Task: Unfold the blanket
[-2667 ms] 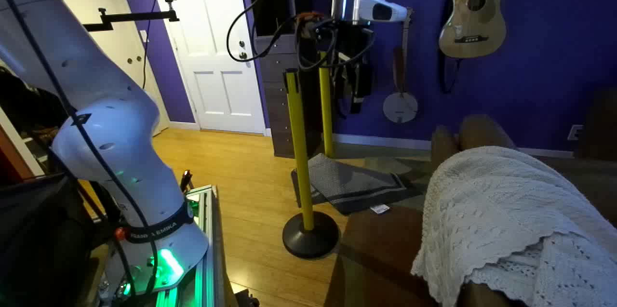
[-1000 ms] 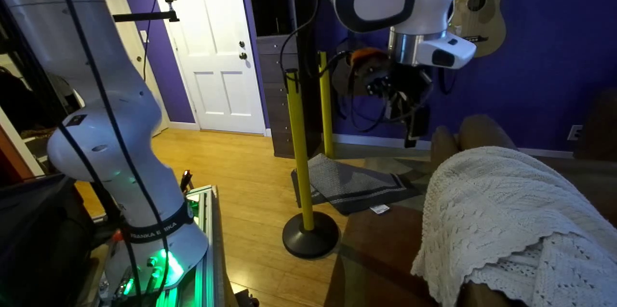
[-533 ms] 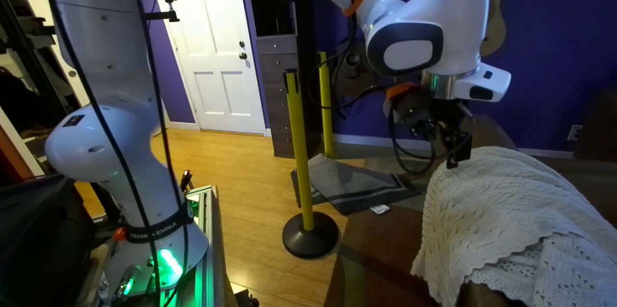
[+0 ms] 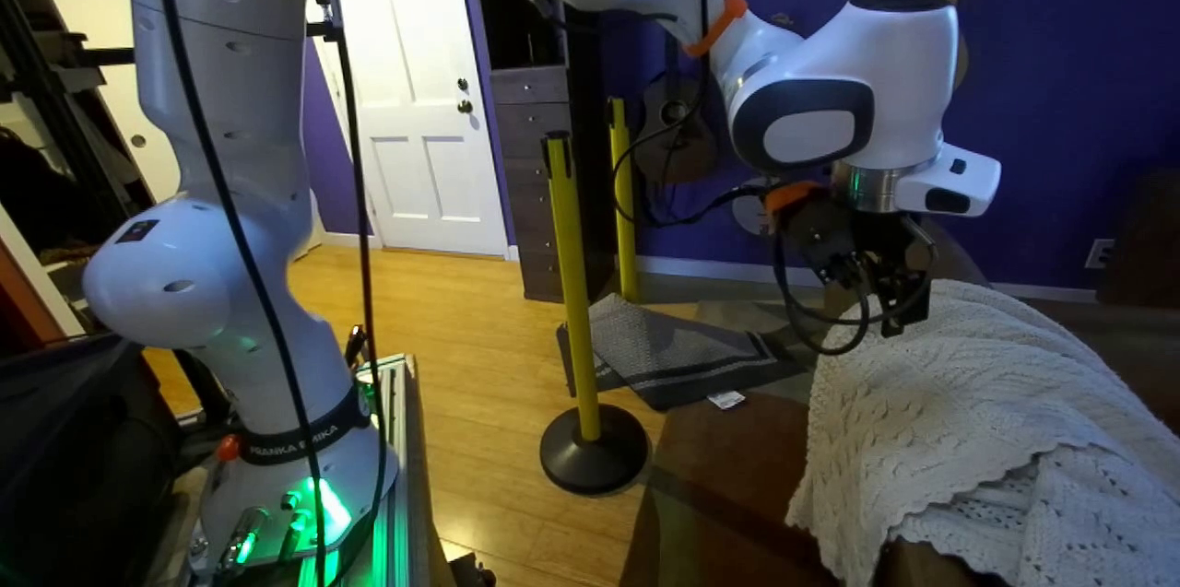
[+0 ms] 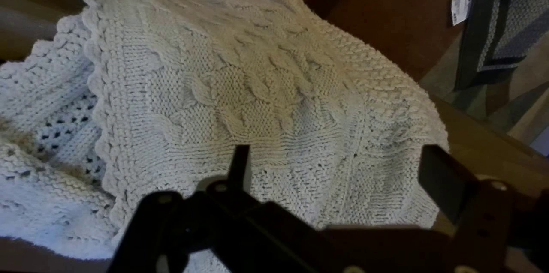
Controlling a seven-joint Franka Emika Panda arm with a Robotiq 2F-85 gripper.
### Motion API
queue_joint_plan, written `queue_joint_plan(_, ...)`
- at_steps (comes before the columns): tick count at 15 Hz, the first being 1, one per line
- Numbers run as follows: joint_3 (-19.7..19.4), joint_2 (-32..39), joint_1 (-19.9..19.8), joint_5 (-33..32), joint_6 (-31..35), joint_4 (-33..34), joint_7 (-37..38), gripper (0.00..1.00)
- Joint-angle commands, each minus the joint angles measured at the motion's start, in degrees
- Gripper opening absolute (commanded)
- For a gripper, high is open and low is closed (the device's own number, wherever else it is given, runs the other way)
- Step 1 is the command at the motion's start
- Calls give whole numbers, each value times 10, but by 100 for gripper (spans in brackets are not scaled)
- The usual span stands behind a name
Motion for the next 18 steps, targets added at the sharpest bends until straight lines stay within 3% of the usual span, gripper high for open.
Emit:
queue_joint_plan(1, 15, -1, -14, -9, 0, 0, 6, 100)
queue_joint_plan(9, 27, 78, -33, 1, 42, 68, 9, 100)
queue_joint_plan(18, 15, 193, -69, -58, 33, 173, 22, 100)
